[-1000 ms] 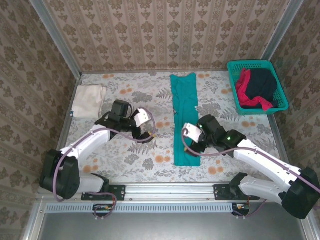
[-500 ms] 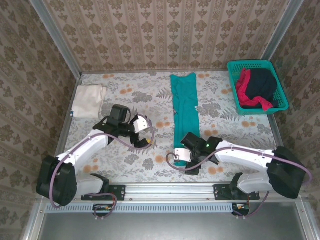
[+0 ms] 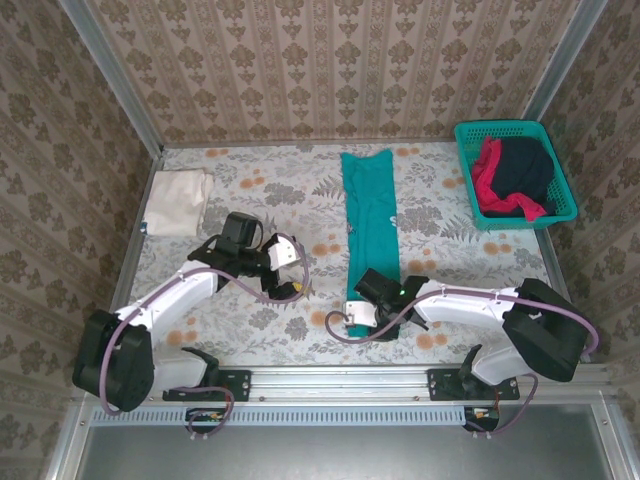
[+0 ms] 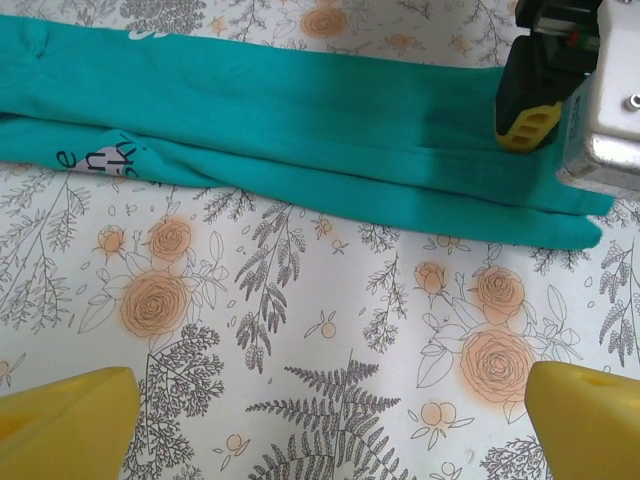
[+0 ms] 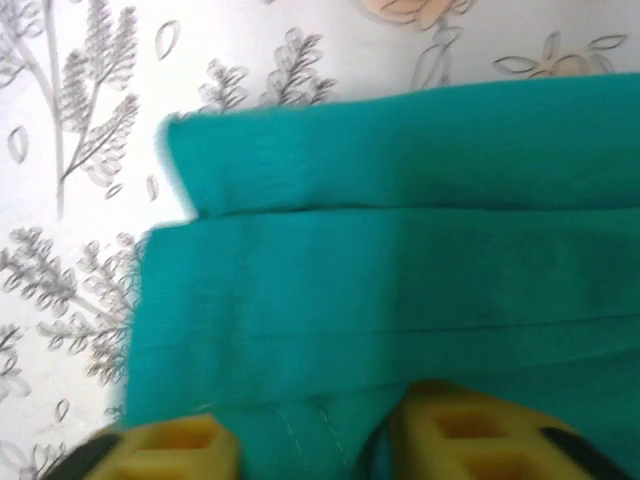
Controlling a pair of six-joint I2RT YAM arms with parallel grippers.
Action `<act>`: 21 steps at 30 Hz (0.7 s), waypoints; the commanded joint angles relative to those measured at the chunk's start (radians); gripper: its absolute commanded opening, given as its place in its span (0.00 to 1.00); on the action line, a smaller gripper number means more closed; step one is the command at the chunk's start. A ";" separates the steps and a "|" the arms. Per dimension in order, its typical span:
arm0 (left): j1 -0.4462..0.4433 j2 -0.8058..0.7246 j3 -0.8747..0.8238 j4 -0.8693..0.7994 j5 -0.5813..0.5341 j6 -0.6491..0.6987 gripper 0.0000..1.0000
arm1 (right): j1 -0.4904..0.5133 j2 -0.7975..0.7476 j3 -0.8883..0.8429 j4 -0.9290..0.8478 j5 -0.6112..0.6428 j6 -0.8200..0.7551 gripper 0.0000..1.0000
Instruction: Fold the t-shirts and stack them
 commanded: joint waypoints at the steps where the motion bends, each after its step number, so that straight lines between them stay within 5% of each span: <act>1: 0.002 0.013 0.019 -0.029 0.034 0.033 1.00 | -0.009 0.030 -0.040 0.047 0.085 -0.011 0.21; 5: 0.001 0.008 0.019 -0.030 0.037 0.032 1.00 | -0.009 -0.010 -0.019 0.001 0.072 -0.002 0.11; 13: -0.002 -0.002 0.008 -0.001 0.044 0.032 1.00 | -0.037 -0.135 0.141 -0.231 -0.032 -0.049 0.07; 21: 0.004 0.006 -0.007 0.042 0.032 0.031 1.00 | -0.237 -0.048 0.369 -0.337 -0.021 -0.240 0.06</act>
